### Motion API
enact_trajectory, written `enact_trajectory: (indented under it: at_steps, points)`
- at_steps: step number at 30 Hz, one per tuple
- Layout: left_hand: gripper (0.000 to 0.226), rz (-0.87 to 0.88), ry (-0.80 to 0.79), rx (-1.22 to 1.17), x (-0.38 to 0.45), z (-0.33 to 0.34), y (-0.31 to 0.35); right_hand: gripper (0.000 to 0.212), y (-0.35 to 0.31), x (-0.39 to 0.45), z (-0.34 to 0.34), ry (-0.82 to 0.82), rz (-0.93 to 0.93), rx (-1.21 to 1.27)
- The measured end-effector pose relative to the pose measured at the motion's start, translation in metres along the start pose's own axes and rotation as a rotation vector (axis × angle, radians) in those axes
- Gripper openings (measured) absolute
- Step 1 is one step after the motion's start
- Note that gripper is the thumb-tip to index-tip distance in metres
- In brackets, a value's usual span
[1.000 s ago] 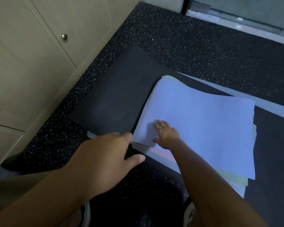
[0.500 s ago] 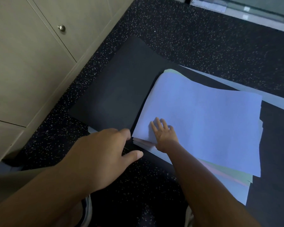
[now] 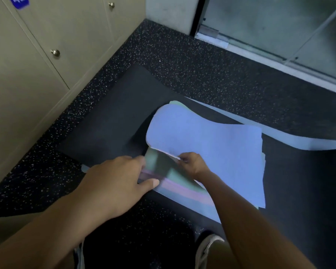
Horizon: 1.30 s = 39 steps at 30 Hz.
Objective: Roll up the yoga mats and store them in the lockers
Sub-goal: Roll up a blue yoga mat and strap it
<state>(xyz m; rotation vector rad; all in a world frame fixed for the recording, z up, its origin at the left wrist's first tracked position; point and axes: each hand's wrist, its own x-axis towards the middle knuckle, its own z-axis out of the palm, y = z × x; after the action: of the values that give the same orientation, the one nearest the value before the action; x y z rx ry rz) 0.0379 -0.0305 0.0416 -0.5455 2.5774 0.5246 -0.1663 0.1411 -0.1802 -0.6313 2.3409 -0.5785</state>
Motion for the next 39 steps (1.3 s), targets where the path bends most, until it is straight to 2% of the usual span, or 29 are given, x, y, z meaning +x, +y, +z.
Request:
enact_trajectory:
  at_steps: [6,10,17,19,21,22,25,29,31,35,39]
  points:
    - [0.052,0.059,0.014,-0.026,-0.008,-0.011,0.01,0.038,-0.002,-0.044,-0.093,0.286,0.15,0.103]
    - [0.051,0.102,0.03,-0.068,-0.01,-0.017,0.015,0.046,-0.006,-0.091,-0.167,0.408,0.164,0.046]
    - [0.05,0.182,0.025,-0.088,-0.023,-0.031,0.036,0.025,-0.026,-0.173,-0.254,0.648,0.174,-0.048]
    - [0.05,0.201,0.041,-0.12,-0.027,-0.033,0.039,0.026,-0.035,-0.193,-0.271,0.727,0.124,-0.116]
    - [0.052,0.209,0.074,-0.166,-0.031,-0.034,0.043,0.015,-0.045,-0.208,-0.287,0.785,0.067,-0.198]
    - [0.054,0.215,0.097,-0.191,-0.034,-0.034,0.044,0.016,-0.053,-0.214,-0.295,0.799,0.033,-0.233]
    - [0.065,0.248,0.166,-0.323,-0.041,-0.032,0.051,0.013,-0.082,-0.223,-0.311,0.75,-0.1,-0.411]
    - [0.094,0.35,0.216,-0.472,-0.05,-0.029,0.063,0.012,-0.133,-0.229,-0.31,0.593,-0.249,-0.634]
    - [0.099,0.367,0.284,-0.536,-0.055,-0.031,0.068,0.012,-0.157,-0.228,-0.304,0.515,-0.308,-0.705]
    - [0.087,0.361,0.449,-0.688,-0.06,-0.042,0.068,0.016,-0.19,-0.224,-0.286,0.362,-0.363,-0.769]
    - [0.049,0.415,0.565,-0.621,-0.072,-0.044,0.072,0.026,-0.209,-0.219,-0.266,0.298,-0.347,-0.783]
